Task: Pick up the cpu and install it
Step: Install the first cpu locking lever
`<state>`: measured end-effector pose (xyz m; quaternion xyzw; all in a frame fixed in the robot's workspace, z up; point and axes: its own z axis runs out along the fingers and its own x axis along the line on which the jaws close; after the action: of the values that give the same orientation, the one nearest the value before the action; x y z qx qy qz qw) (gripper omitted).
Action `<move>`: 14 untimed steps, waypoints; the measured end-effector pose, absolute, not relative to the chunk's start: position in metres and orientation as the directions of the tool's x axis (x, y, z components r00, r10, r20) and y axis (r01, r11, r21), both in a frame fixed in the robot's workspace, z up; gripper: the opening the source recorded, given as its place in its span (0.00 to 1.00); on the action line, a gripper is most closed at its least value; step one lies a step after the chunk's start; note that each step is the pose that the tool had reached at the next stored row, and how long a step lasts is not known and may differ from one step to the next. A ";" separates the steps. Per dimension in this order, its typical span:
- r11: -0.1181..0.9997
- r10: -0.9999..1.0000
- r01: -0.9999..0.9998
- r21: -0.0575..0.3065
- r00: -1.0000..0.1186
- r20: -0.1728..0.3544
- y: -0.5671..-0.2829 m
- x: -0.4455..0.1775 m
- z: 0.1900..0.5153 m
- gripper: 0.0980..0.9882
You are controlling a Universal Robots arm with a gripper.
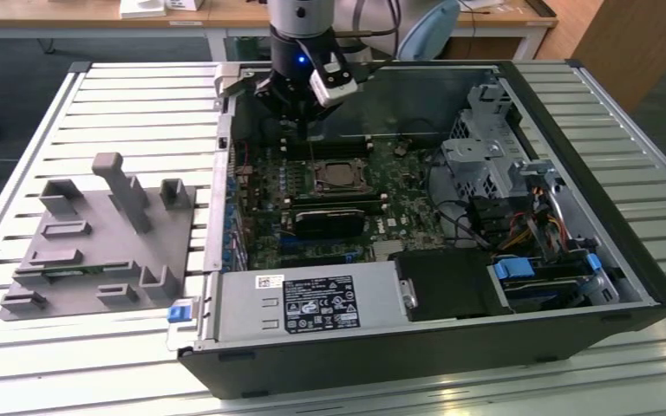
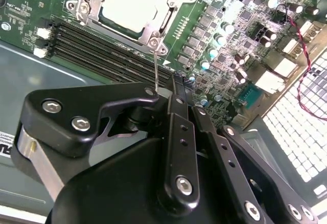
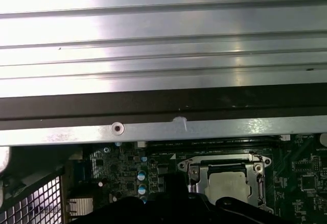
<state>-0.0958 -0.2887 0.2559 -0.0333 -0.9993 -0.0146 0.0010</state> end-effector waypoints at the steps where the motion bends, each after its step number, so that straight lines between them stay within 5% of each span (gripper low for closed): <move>1: 0.997 0.066 0.067 0.029 -0.998 0.003 -0.289 -0.095 0.256 0.01; 14: 0.997 0.067 0.067 0.029 -0.998 0.003 -0.289 -0.085 0.256 0.01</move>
<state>-0.0845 -0.2887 0.2557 -0.0335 -0.9993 -0.0145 0.0011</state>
